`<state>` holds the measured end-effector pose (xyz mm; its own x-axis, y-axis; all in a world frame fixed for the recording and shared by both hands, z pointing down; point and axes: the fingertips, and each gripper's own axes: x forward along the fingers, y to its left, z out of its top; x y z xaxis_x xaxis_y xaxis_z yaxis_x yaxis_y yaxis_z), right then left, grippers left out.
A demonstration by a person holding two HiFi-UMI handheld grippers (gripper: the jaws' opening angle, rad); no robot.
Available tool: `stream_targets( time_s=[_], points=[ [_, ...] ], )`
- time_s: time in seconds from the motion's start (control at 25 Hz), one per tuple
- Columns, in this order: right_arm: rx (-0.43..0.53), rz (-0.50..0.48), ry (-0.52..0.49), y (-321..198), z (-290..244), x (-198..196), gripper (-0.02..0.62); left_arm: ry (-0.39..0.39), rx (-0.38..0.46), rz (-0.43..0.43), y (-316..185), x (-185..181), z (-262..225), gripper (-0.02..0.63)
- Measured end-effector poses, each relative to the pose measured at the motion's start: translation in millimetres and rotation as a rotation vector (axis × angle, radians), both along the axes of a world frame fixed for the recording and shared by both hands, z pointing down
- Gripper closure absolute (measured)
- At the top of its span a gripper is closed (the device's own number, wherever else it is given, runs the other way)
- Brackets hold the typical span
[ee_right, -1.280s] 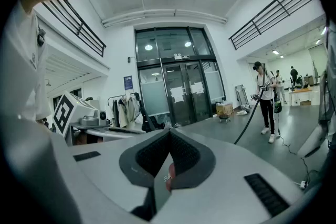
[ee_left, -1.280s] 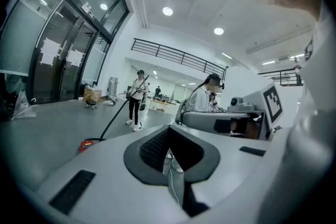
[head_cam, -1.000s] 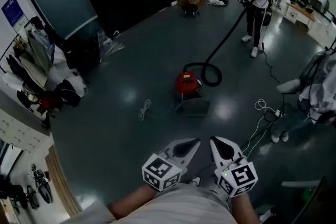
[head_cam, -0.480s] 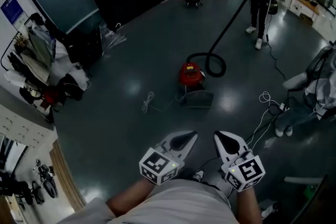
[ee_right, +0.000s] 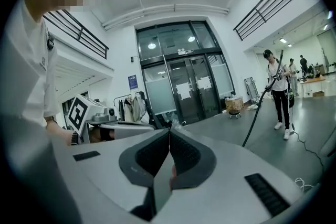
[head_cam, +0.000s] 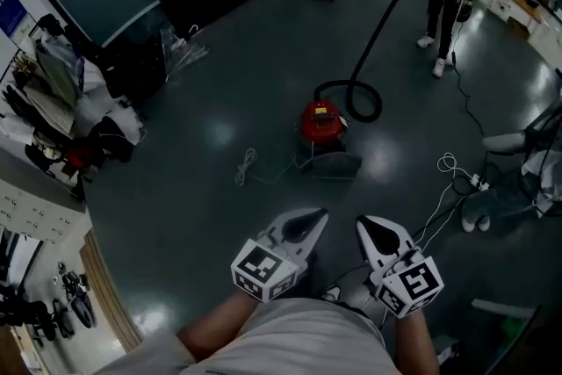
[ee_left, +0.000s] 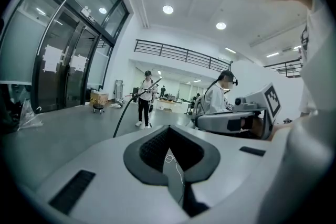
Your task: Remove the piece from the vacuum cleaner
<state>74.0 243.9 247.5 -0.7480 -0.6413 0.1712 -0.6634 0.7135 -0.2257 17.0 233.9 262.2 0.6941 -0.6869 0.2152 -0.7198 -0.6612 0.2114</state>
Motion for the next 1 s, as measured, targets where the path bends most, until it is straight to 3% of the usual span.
stream_targets(
  time_s=[0.52, 0.76, 1.0],
  points=[
    [-0.044, 0.088, 0.093, -202, 52, -57, 0.578, -0.085, 0.043, 0.189, -206, -41, 53, 0.600],
    [-0.114, 0.068, 0.198, -265, 110, -51, 0.578, -0.121, 0.008, 0.216, -271, -38, 114, 0.600],
    [-0.177, -0.009, 0.336, -338, 214, -46, 0.577, -0.184, -0.052, 0.225, -337, -32, 216, 0.600]
  ],
)
